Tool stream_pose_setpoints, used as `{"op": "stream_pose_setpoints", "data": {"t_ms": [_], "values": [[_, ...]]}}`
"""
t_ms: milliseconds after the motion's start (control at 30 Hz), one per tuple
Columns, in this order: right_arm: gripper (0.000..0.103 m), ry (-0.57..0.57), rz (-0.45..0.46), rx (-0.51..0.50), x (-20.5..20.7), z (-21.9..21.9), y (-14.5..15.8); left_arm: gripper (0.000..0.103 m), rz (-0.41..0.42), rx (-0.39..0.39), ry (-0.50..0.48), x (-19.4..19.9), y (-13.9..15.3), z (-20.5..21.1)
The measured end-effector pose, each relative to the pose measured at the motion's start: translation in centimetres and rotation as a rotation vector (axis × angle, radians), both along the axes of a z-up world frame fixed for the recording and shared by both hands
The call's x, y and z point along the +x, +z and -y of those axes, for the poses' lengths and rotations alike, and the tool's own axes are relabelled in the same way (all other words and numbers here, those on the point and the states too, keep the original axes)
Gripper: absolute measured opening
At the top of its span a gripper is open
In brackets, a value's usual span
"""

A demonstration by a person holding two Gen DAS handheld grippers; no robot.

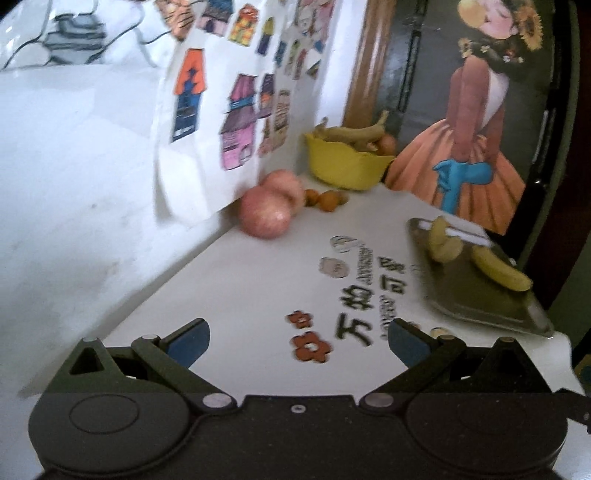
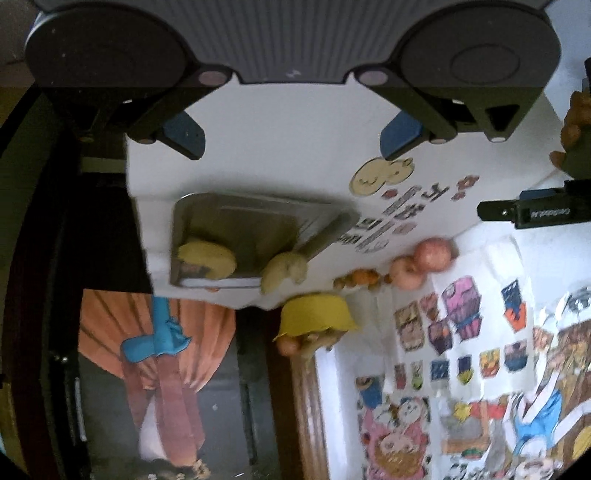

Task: Organize fruits
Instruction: 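Open both tools to release the bananas and withdraw from the tray, then move the right tool to the red apple and close its fingers on it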

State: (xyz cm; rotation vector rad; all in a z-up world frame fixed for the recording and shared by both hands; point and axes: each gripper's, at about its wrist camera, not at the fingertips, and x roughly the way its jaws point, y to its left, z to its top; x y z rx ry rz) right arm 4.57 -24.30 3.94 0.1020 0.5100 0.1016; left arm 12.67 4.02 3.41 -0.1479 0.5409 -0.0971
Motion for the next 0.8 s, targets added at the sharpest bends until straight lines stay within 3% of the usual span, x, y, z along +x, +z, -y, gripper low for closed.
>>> {"op": "stream_pose_setpoints", "data": {"t_ms": [500, 800], "values": [[0.103, 0.208, -0.068, -0.083, 4.3, -6.8, 0.7, 0.102, -0.012, 0.07, 0.075, 1.4, 0.3, -2.1], [0.103, 0.27, -0.009, -0.183, 8.2, -7.9, 2.4, 0.102, 0.028, 0.089, 0.037, 3.7, 0.8, -1.3]]}}
